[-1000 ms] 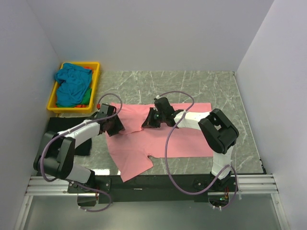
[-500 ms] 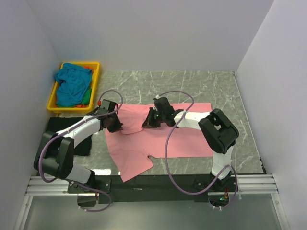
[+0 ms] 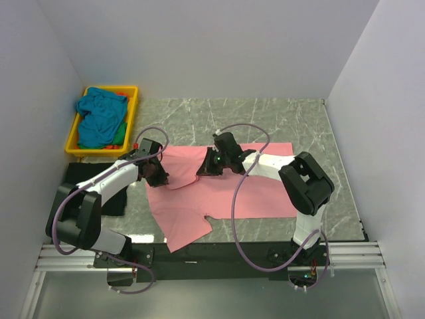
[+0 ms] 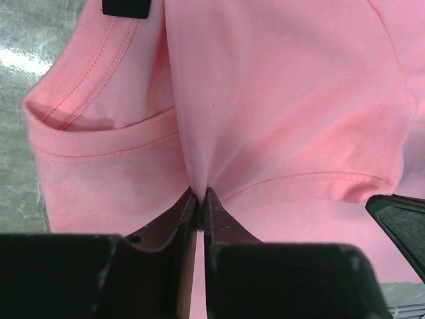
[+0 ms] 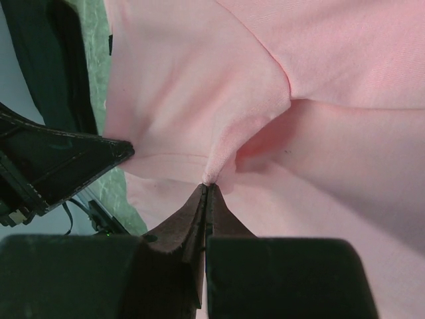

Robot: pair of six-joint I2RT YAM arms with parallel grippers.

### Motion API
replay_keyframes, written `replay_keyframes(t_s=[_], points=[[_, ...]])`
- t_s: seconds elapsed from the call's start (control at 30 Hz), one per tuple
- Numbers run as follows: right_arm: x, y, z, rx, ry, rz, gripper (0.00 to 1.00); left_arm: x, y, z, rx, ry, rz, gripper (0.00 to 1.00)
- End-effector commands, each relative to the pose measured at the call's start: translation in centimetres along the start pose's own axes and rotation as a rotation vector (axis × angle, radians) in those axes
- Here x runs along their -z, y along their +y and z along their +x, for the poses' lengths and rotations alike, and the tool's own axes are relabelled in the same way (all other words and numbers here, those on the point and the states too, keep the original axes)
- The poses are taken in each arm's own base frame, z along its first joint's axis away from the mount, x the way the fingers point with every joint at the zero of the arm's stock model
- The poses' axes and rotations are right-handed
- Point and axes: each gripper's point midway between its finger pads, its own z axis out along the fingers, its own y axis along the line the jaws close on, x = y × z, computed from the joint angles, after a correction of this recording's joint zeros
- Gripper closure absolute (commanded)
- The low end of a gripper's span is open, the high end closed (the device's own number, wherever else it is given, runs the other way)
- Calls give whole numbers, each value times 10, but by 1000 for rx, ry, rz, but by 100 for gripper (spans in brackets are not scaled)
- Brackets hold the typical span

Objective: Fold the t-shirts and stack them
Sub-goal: Fold the tshirt

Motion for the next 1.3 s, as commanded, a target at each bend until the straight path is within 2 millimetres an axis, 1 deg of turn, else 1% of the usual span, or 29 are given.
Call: replay_keyframes(t_s=[0.0,0.03,0.17,0.37,0.43,0.5,0.6,0.67,0.7,0.73,0.77,0.8,0.83,0.87,0.9,0.93,0.97,1.0,1.03,1.07,1.1,1.13,1.17,1.2,1.23,1.27], points=[[17,27,-21,43,-50,-49,100,6,-7,-6,8,-15,14,86],[17,25,-20,45,-50,-44,100,5,-7,-5,8,-14,13,86],[14,8,-15,34,-31,10,100,3,-5,-2,20,-4,11,85],[5,-12,-8,28,6,66,100,5,-6,4,56,5,36,85],[2,-14,-8,34,9,71,100,4,-6,9,61,17,46,85],[1,-16,-7,37,14,79,100,2,-2,15,70,35,44,84],[1,-17,-8,50,20,88,99,1,1,19,80,39,41,83],[2,-19,-7,57,20,100,97,1,3,20,87,37,42,81],[3,-18,-9,65,18,101,92,2,3,21,89,38,44,79],[4,-16,-10,71,14,99,88,4,2,21,95,38,53,75],[6,-17,-10,74,15,106,85,5,0,21,100,38,65,68],[7,-17,-11,85,13,109,77,7,-2,21,103,36,73,64],[12,-14,-16,93,-4,109,72,9,-3,21,106,33,78,60],[15,-14,-19,98,-9,117,68,13,-5,15,110,11,88,53],[18,-16,-23,114,-22,129,61,17,-5,14,108,3,86,48],[27,-12,-31,125,-48,126,58,20,-6,9,107,-17,84,43],[34,-19,-39,117,-63,148,55,27,-9,-4,97,-62,92,40],[40,-24,-48,132,-90,171,53,31,-9,-9,93,-79,88,38],[51,-24,-57,140,-120,176,48,34,-8,-19,102,-102,88,37],[59,-33,-64,135,-136,204,47,39,-12,-29,98,-123,100,36],[71,-47,-80,126,-174,230,46,40,-3,-45,96,-173,66,37],[84,-55,-89,110,-203,241,46,40,-4,-54,88,-190,66,36],[91,-64,-96,96,-223,251,45,39,-6,-65,65,-206,62,36],[106,-83,-112,60,-262,276,45,37,-2,-76,70,-222,49,36],[117,-94,-118,45,-288,297,44,27,1,-81,66,-214,26,36],[125,-105,-123,31,-304,321,44,29,-4,-95,48,-236,29,36]])
